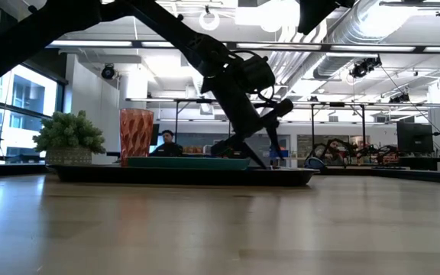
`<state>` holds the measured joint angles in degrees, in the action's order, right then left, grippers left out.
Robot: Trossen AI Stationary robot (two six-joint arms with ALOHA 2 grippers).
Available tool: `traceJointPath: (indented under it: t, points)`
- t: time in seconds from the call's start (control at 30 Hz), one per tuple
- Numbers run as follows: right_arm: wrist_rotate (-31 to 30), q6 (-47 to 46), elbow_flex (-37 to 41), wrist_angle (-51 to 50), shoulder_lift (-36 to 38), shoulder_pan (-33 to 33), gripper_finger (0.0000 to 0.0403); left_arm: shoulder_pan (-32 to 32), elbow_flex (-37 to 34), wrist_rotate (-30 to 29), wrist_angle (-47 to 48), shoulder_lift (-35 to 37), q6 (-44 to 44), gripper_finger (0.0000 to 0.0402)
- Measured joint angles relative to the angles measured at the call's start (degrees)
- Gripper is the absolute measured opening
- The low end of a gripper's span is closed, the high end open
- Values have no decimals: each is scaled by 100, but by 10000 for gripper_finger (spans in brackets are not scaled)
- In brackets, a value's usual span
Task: Pick and place plate/cup/fork/spoon on tray
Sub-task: Put the orange fork to the right of the blue plate on the black tray
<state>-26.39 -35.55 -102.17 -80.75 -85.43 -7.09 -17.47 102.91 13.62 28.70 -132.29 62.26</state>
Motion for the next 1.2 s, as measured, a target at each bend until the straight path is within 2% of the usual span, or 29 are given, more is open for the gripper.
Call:
traceJointPath:
  t: [0.13,0.37,0.57,0.93,1.2]
  points:
    - [0,0,0,0,1,0,76,-15,0,187,-35,3,-39,156]
    - [1,0,0,-2,0,0,76,-57,2,71,69,231,-126,156]
    - [59,70,0,-2,-2,0,76,-90,8,75,-219,472,-325,156]
    - [198,593,-41,124,0,0,76,-55,4,88,-29,1432,-1252,156]
    - [200,956,-517,135,15,0,76,-90,4,-218,385,2168,-1702,156]
